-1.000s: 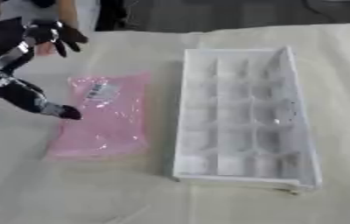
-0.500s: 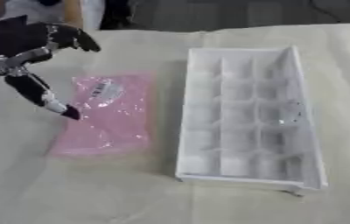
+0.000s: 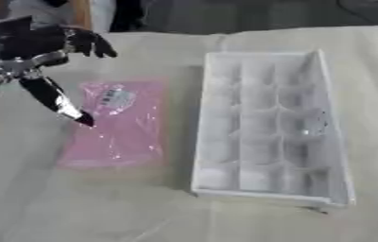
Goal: Pick up objects on the table and place them in the box.
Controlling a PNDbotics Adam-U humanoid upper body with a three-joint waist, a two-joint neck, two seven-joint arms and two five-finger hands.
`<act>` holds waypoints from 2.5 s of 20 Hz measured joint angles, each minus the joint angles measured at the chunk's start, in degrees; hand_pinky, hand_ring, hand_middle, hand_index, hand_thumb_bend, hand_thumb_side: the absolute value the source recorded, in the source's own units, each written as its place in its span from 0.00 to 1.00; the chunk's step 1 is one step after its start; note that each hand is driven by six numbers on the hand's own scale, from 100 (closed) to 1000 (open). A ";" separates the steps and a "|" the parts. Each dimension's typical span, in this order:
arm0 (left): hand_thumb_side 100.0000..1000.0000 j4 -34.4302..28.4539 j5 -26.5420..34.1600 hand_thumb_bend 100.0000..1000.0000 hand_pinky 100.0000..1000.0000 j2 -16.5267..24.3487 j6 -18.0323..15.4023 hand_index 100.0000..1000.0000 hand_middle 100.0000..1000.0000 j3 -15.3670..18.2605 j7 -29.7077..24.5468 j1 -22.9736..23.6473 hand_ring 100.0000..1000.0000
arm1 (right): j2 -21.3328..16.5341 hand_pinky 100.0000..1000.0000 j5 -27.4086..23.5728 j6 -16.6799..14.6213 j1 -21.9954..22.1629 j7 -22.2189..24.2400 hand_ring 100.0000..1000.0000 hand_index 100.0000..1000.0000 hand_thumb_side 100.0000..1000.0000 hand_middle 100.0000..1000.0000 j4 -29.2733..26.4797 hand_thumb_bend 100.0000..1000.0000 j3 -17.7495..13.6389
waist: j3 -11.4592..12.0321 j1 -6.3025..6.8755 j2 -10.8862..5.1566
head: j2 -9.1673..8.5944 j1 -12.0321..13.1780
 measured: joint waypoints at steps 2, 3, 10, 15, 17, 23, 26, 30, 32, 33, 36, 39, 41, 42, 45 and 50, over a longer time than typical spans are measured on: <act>0.54 1.07 0.04 0.93 0.52 -1.00 0.22 0.84 0.71 -0.83 -1.07 -0.54 0.65 | 0.02 0.59 0.00 0.00 -0.10 0.00 0.75 0.71 0.96 0.74 0.00 0.00 0.00 | -0.17 -0.04 0.10 | 0.00 0.04; 0.54 1.67 0.09 0.93 0.52 -1.36 0.21 0.84 0.71 -1.25 -1.56 -0.82 0.64 | 0.02 0.59 0.00 0.00 -0.19 0.00 0.75 0.71 0.96 0.74 0.00 0.00 0.00 | -0.31 -0.08 0.18 | 0.00 0.10; 0.54 5.51 0.55 0.93 0.52 -2.28 -0.64 0.83 0.70 -3.40 -3.83 -1.22 0.64 | 0.45 0.59 -0.02 -0.20 -0.48 0.19 0.75 0.71 0.96 0.74 0.00 0.00 0.00 | -0.70 -0.11 0.30 | 0.00 0.36; 0.54 7.66 0.58 0.94 0.52 -2.28 -1.21 0.83 0.70 -4.37 -4.55 -0.26 0.63 | 0.45 0.59 -0.06 -0.23 -0.70 0.20 0.75 0.71 0.97 0.74 0.00 0.00 0.05 | -0.99 -0.11 0.30 | 0.00 0.51; 0.54 8.65 0.57 0.94 0.52 -2.27 -1.38 0.83 0.70 -4.68 -4.71 0.06 0.62 | 0.45 0.59 -0.08 -0.24 -0.71 0.21 0.75 0.71 0.97 0.74 0.00 0.00 0.14 | -0.99 -0.11 0.30 | 0.00 0.51; 0.55 10.96 0.12 0.94 0.51 -2.35 -1.90 0.82 0.69 -5.37 -4.97 0.38 0.61 | 0.45 0.59 -0.09 -0.29 -0.85 0.26 0.75 0.71 0.97 0.74 0.00 0.00 0.16 | -1.00 -0.15 0.30 | 0.00 0.51; 0.55 11.85 -0.14 0.94 0.51 -3.08 -2.06 0.82 0.69 -5.48 -4.85 0.35 0.61 | 0.45 0.59 -0.09 -0.35 -0.95 0.32 0.75 0.71 0.97 0.74 0.00 0.00 0.16 | -1.00 -0.27 0.31 | 0.00 0.51; 0.55 12.75 -0.88 0.94 0.51 -3.49 -2.29 0.82 0.68 -5.48 -4.74 -0.34 0.61 | 0.45 0.59 -0.09 -0.38 -0.95 0.34 0.75 0.71 0.97 0.74 0.00 0.00 0.16 | -0.99 -0.38 0.31 | 0.00 0.51; 0.55 13.27 -1.17 0.94 0.51 -3.77 -2.44 0.82 0.68 -5.48 -4.71 -1.10 0.61 | 0.45 0.59 -0.09 -0.38 -0.95 0.34 0.75 0.71 0.97 0.74 0.00 0.00 0.16 | -0.98 -0.39 0.31 | 0.00 0.51; 0.55 13.52 -1.33 0.94 0.51 -3.83 -2.49 0.82 0.68 -5.50 -4.75 -1.51 0.61 | 0.45 0.59 -0.09 -0.38 -0.95 0.34 0.75 0.71 0.97 0.74 0.00 0.00 0.16 | -0.98 -0.40 0.31 | 0.00 0.51; 0.53 14.40 -2.67 1.00 0.58 -4.59 -2.58 0.87 0.76 -5.78 -4.91 -3.15 0.70 | 0.45 0.59 -0.09 -0.38 -0.95 0.35 0.75 0.71 0.97 0.74 0.00 0.00 0.16 | -0.97 -0.46 0.31 | 0.00 0.51; 0.53 15.43 -5.40 1.00 0.59 -5.83 -2.36 0.89 0.78 -5.85 -5.22 -4.96 0.72 | 0.45 0.59 -0.09 -0.39 -0.95 0.35 0.75 0.71 0.97 0.74 0.00 0.00 0.17 | -1.01 -0.53 0.31 | 0.00 0.51; 0.53 16.24 -7.44 1.00 0.60 -6.87 -2.10 0.90 0.78 -5.90 -5.49 -5.93 0.73 | 0.46 0.59 -0.09 -0.39 -0.95 0.36 0.75 0.71 0.97 0.74 0.00 0.00 0.17 | -1.09 -0.54 0.33 | 0.00 0.51; 0.53 16.66 -8.24 1.00 0.59 -7.38 -2.04 0.90 0.78 -6.01 -5.55 -6.34 0.72 | 0.46 0.59 -0.09 -0.39 -0.95 0.36 0.75 0.71 0.97 0.74 0.00 0.00 0.17 | -1.20 -0.54 0.33 | 0.00 0.51; 0.54 17.49 -10.12 1.00 0.59 -8.70 -1.99 0.90 0.77 -6.19 -5.63 -7.07 0.71 | 0.47 0.59 -0.09 -0.39 -0.95 0.36 0.75 0.71 0.97 0.74 0.00 0.00 0.17 | -1.35 -0.52 0.35 | 0.00 0.51; 0.55 17.82 -11.67 1.00 0.61 -9.87 -1.93 0.90 0.77 -6.20 -5.72 -7.26 0.72 | 0.49 0.59 -0.09 -0.40 -0.95 0.35 0.75 0.71 0.98 0.74 0.00 0.00 0.16 | -1.39 -0.27 0.47 | 0.00 0.51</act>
